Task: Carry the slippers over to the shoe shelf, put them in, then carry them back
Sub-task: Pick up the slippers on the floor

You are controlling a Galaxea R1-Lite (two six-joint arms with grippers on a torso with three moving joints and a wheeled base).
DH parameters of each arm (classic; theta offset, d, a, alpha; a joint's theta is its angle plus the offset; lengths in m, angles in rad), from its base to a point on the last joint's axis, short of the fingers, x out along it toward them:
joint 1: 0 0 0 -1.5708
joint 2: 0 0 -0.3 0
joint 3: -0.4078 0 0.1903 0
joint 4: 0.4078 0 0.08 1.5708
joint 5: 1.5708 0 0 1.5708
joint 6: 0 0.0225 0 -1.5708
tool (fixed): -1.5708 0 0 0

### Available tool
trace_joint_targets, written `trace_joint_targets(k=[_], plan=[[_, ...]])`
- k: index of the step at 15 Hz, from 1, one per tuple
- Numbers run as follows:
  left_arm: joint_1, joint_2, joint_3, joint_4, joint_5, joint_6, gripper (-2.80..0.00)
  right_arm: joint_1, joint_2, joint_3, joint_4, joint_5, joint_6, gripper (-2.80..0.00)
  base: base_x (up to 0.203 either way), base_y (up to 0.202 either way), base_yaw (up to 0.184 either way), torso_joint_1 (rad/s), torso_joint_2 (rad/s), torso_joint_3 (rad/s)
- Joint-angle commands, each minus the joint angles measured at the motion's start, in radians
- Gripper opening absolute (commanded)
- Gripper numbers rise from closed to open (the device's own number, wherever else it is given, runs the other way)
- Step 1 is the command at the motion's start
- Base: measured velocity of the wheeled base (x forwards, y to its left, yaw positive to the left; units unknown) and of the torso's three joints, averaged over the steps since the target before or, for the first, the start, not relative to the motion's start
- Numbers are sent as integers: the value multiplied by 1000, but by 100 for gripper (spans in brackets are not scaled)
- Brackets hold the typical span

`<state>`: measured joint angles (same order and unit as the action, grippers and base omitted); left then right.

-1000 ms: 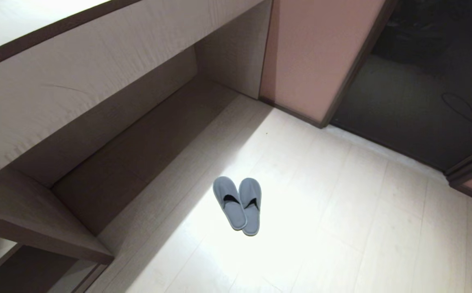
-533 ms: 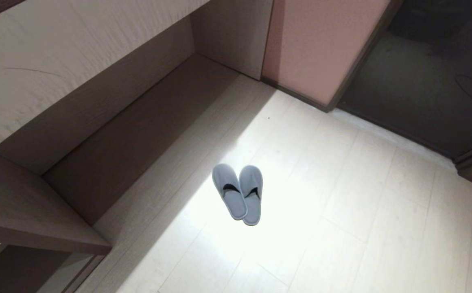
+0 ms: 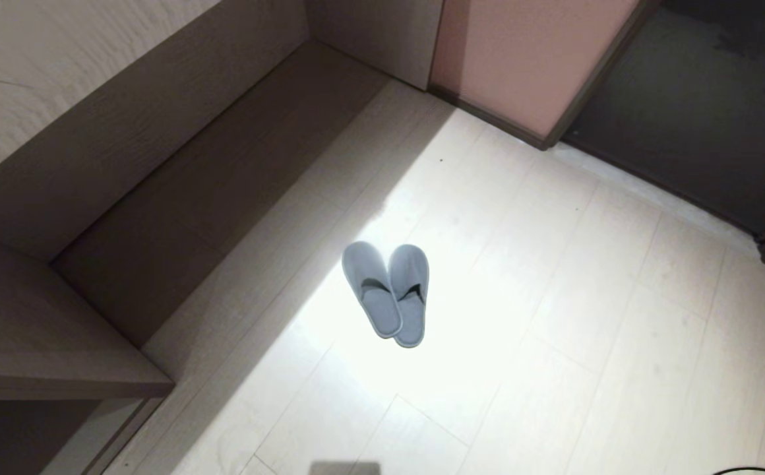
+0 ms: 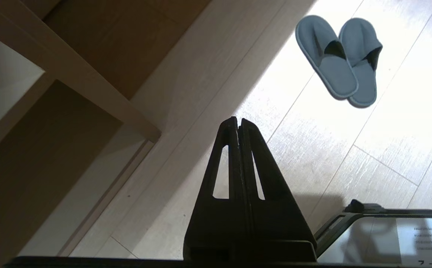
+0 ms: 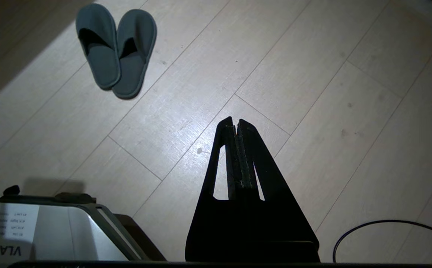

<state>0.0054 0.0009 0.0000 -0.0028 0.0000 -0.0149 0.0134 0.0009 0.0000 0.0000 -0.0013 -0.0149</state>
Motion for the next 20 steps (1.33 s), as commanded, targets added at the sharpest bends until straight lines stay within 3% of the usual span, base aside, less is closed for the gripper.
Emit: trace_joint_targets(k=[1, 20], plan=[[1, 1, 0, 0, 0, 0, -280, 0, 1, 0, 0, 0, 0, -280, 0, 0, 0, 4, -2, -193], [1, 1, 0, -2, 0, 0, -280, 0, 1, 0, 2, 3, -4, -280, 0, 0, 0, 2, 3, -198]])
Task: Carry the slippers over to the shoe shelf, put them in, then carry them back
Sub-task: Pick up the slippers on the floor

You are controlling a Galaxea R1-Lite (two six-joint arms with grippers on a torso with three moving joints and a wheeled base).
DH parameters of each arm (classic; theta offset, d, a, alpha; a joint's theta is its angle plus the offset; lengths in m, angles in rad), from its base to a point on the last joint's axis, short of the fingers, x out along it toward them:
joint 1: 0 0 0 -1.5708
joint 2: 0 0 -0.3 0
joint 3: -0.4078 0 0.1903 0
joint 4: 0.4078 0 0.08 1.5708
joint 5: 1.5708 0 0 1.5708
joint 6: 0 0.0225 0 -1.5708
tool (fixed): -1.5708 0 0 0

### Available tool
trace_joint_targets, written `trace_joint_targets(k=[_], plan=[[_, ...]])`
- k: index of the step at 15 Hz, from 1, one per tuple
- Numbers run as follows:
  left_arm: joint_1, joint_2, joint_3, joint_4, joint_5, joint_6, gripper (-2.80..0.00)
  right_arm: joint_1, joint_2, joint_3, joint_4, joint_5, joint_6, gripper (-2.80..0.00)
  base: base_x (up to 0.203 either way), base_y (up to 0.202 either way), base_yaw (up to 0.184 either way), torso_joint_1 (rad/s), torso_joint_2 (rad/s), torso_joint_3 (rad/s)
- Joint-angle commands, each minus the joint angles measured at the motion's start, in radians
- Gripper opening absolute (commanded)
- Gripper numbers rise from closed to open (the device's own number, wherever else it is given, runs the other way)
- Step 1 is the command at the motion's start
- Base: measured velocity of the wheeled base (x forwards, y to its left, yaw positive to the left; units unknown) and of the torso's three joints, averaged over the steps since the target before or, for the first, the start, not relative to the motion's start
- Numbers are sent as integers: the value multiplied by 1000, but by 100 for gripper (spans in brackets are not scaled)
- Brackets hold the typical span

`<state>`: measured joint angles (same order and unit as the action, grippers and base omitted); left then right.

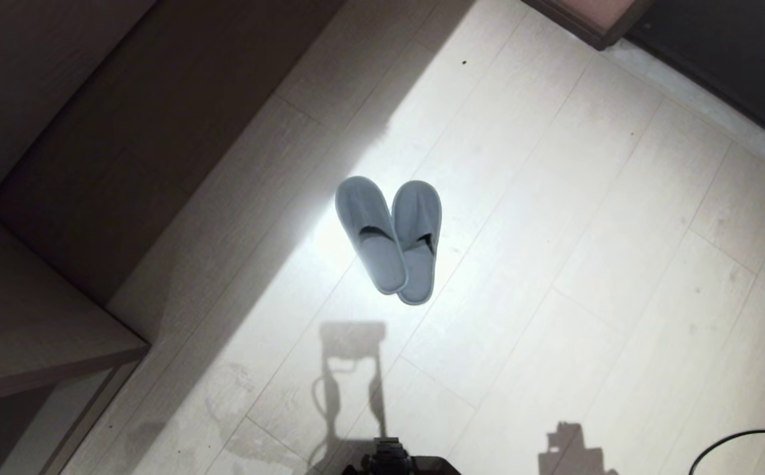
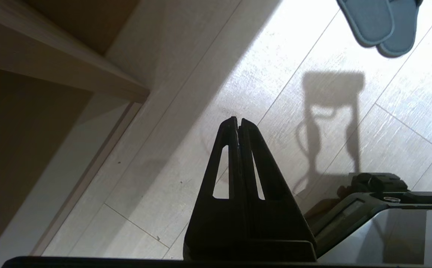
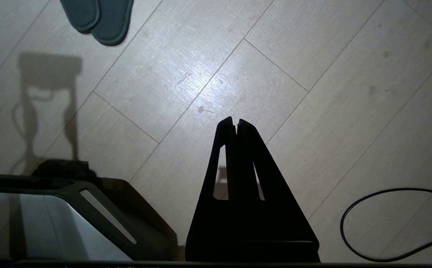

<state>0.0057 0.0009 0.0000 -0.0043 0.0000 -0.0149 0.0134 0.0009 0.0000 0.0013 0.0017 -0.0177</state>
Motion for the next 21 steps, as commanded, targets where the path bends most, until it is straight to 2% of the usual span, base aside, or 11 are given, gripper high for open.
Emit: trace_joint_targets(k=[1, 21], plan=[[0, 1, 0, 0, 0, 0, -280, 0, 1, 0, 0, 0, -1, -280, 0, 0, 0, 3, -1, -197], [0, 1, 0, 0, 0, -2, -280, 0, 1, 0, 0, -5, -1, -280, 0, 0, 0, 3, 3, -197]])
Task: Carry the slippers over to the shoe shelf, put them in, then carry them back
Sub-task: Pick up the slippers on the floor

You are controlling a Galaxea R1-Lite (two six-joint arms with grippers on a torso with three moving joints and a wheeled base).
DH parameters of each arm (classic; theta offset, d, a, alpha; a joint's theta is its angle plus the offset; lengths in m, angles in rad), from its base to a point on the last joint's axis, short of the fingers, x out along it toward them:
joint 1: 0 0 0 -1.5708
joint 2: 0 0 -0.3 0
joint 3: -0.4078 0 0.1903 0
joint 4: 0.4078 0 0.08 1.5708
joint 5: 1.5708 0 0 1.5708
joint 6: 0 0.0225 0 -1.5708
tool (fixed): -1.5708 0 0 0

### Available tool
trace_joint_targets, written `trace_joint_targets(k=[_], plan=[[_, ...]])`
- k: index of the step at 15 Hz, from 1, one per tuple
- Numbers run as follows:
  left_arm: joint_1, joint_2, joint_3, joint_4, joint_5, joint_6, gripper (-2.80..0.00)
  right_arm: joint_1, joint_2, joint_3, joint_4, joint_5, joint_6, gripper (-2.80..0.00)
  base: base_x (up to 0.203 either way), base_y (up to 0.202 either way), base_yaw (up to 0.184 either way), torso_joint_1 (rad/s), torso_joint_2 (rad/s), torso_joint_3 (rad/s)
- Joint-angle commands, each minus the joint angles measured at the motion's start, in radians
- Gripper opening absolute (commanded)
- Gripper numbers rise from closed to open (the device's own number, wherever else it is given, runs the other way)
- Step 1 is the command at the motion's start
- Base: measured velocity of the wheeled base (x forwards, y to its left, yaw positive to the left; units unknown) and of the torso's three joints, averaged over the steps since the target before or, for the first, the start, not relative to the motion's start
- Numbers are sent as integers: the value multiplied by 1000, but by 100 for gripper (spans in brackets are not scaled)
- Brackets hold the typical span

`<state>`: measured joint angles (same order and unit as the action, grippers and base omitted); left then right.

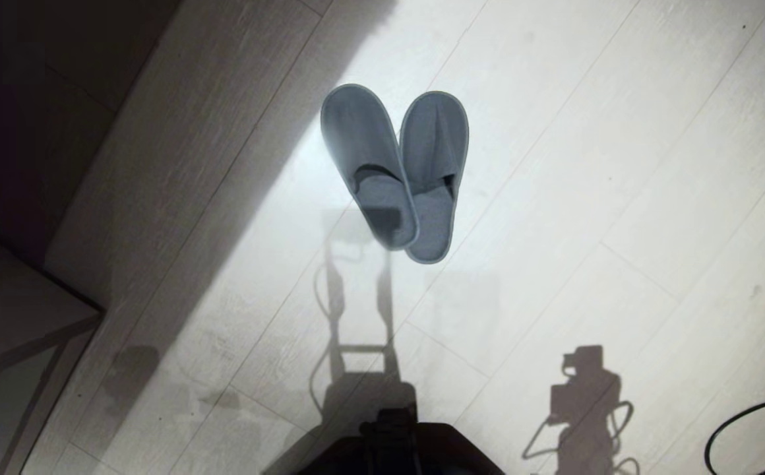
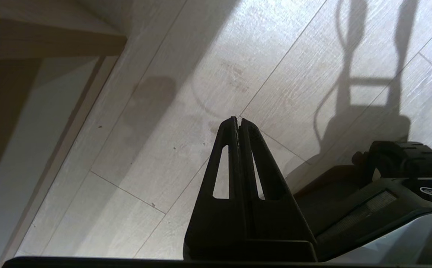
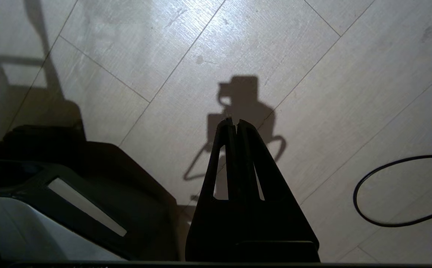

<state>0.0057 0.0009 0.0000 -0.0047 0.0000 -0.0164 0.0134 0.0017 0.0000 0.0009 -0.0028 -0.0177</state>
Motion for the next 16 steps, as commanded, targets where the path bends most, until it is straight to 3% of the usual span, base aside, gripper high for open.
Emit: trace_joint_targets(k=[1, 7, 10, 16], plan=[[0, 1, 0, 0, 0, 0, -280, 0, 0, 0, 1, 0, 1, -280, 0, 0, 0, 5, 1, -199], [0, 1, 0, 0, 0, -2, -280, 0, 0, -12, -9, 6, -11, -280, 0, 0, 0, 3, 0, -88], [0, 1, 0, 0, 0, -2, -280, 0, 25, -108, -4, 9, -9, -280, 0, 0, 0, 0, 0, 0], [0, 1, 0, 0, 0, -2, -280, 45, 375, -289, -58, 84, -11, -280, 0, 0, 0, 0, 0, 0]])
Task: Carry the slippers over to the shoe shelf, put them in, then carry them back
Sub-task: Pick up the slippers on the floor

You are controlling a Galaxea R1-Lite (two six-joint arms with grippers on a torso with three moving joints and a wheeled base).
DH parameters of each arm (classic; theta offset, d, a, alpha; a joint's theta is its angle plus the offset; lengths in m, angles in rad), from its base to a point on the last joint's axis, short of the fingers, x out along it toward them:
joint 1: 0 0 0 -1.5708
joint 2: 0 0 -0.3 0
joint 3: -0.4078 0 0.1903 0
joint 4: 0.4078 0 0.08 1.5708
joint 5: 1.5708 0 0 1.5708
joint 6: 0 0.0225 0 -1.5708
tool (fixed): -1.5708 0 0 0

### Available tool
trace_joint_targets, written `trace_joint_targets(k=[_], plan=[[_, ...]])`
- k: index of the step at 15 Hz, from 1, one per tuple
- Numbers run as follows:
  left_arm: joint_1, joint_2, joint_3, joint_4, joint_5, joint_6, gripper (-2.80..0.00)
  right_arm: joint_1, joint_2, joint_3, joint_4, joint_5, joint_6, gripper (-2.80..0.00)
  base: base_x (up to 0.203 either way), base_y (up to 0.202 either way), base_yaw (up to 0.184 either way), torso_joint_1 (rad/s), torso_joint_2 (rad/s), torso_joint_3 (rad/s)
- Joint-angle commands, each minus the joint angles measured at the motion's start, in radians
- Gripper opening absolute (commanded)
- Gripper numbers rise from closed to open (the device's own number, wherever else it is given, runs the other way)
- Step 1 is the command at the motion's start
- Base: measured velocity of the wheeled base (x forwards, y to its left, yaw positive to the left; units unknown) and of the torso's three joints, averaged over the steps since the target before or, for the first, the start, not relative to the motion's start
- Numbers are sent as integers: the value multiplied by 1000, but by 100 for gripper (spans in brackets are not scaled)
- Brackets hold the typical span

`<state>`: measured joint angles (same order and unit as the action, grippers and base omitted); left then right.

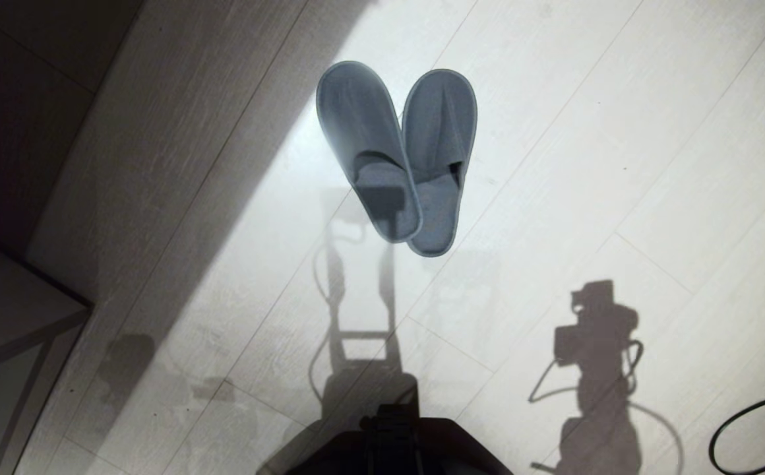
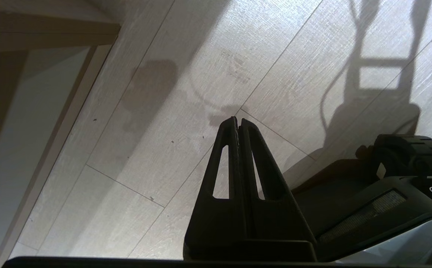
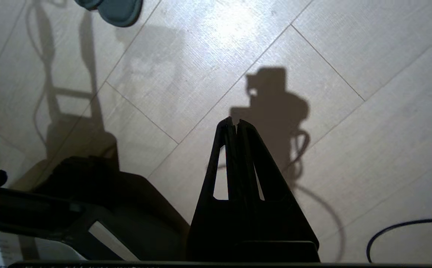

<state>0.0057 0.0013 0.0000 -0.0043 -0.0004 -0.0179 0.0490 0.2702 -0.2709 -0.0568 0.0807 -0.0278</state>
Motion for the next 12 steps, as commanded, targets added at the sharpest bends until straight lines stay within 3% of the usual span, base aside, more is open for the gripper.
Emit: trace_joint_targets(k=[1, 6, 12], plan=[[0, 0, 0, 0, 0, 0, -280, 30, 191, -30, -41, 11, 1, -280, 0, 0, 0, 0, 0, 0], [0, 0, 0, 0, 0, 0, -280, 74, 659, -84, -366, 107, 0, -280, 0, 0, 0, 0, 0, 0], [0, 0, 0, 0, 0, 0, -280, 126, 1138, -368, -724, 189, -6, -280, 0, 0, 0, 0, 0, 0]])
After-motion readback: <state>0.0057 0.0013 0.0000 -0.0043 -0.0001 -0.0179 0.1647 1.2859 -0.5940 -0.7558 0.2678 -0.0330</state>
